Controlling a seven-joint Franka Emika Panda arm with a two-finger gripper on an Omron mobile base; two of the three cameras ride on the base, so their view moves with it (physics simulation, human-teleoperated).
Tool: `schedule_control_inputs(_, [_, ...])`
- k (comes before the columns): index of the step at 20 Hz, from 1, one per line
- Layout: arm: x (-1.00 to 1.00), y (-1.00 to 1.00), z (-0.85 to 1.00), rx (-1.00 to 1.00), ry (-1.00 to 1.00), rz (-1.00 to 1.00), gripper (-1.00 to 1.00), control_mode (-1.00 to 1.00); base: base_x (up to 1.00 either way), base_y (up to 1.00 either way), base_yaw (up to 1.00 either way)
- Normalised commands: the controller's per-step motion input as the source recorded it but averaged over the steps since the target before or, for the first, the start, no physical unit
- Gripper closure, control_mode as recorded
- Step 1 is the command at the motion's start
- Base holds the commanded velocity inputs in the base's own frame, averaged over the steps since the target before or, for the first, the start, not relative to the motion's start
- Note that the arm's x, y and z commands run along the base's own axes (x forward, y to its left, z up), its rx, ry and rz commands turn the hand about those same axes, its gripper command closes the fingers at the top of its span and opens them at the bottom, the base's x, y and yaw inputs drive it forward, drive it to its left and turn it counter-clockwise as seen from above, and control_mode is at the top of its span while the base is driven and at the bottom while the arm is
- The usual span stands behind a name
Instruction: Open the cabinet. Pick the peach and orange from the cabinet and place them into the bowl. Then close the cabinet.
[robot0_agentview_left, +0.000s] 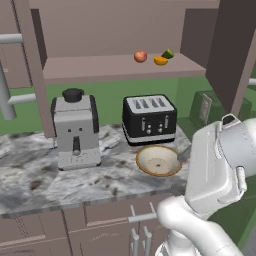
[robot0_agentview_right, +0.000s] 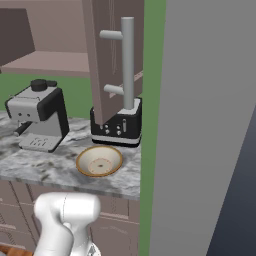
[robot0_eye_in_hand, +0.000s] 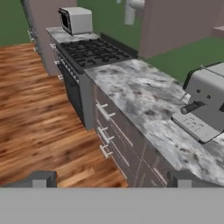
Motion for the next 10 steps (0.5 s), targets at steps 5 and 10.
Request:
schedule_control_inputs(5, [0.03, -0.04, 0.17, 0.0, -0.04, -0.28, -1.0, -1.0, 0.0, 0.0, 0.0])
schedule_control_inputs(10, [0.24, -0.06, 0.19, 0.0, -0.03, -0.28, -1.0, -1.0, 0.0, 0.0, 0.0])
